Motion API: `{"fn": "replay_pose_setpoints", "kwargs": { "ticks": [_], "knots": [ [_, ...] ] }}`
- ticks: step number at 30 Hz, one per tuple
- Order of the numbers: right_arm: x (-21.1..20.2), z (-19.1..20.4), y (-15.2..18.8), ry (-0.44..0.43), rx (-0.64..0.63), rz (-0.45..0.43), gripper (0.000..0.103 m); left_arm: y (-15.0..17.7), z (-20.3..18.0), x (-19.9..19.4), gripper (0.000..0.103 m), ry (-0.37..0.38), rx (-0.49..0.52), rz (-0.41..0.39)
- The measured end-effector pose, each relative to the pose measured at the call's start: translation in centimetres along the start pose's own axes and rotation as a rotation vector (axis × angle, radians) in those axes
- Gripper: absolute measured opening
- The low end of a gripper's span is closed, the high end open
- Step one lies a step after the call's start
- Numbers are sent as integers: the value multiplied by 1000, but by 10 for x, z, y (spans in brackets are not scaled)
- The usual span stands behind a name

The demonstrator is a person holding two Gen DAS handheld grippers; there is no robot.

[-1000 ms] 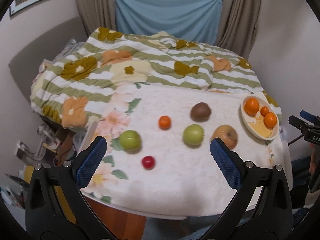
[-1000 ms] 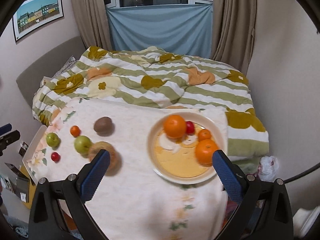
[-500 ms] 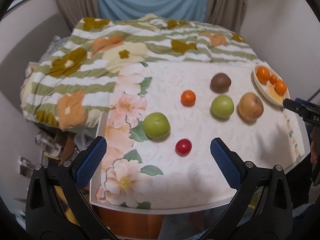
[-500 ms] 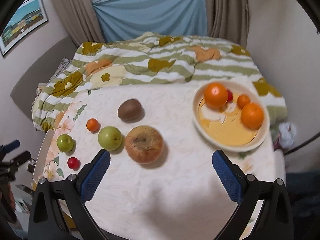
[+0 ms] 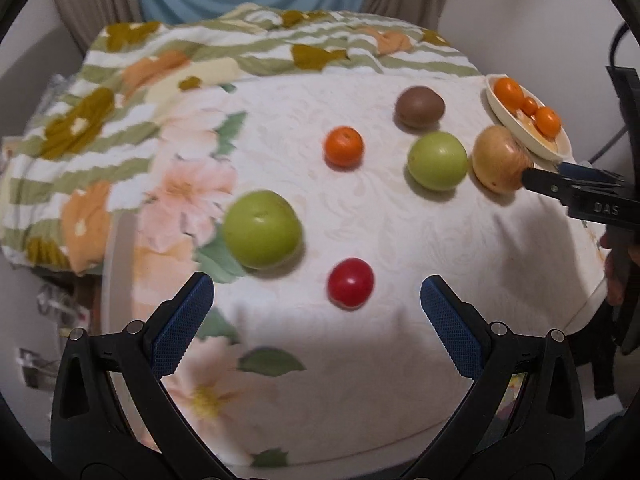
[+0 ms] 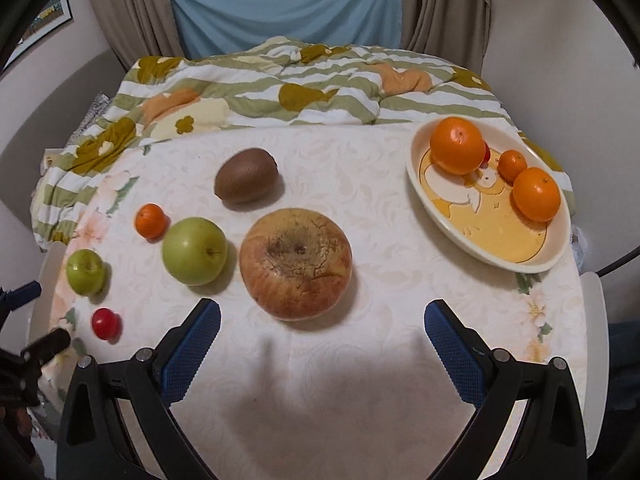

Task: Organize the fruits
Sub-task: 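Move both open tools back over the loose fruits on the table, then grasp the red tomato with the left tool while the right tool grasps the large brownish apple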

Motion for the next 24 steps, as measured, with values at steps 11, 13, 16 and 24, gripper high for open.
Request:
{"fn": "replay_pose_setpoints", "kwargs": {
  "ticks": [11,13,16,24],
  "knots": [
    [16,-1,-1,11,18,0,102,14,-20,35,61,51,69,69],
    [19,-1,0,11,22,4,102,16,-20,37,57,39,81,74],
    [24,-2,0,7,27,9,102,19,-21,41,42,32,91,83],
    [30,-1,-1,-12,37,17,101,19,-17,41,39,21,87,88]
  ]
}}
Point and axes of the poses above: each gripper's, at about its wrist camera, not at the fingertips, and x roughly the way its jaws point, z to its left, y to its underside, the point moved 8 cm from there along x, roughly the way its jaws point, and after that the axes turned 12 degrees about -x, right-handed, at the moved point
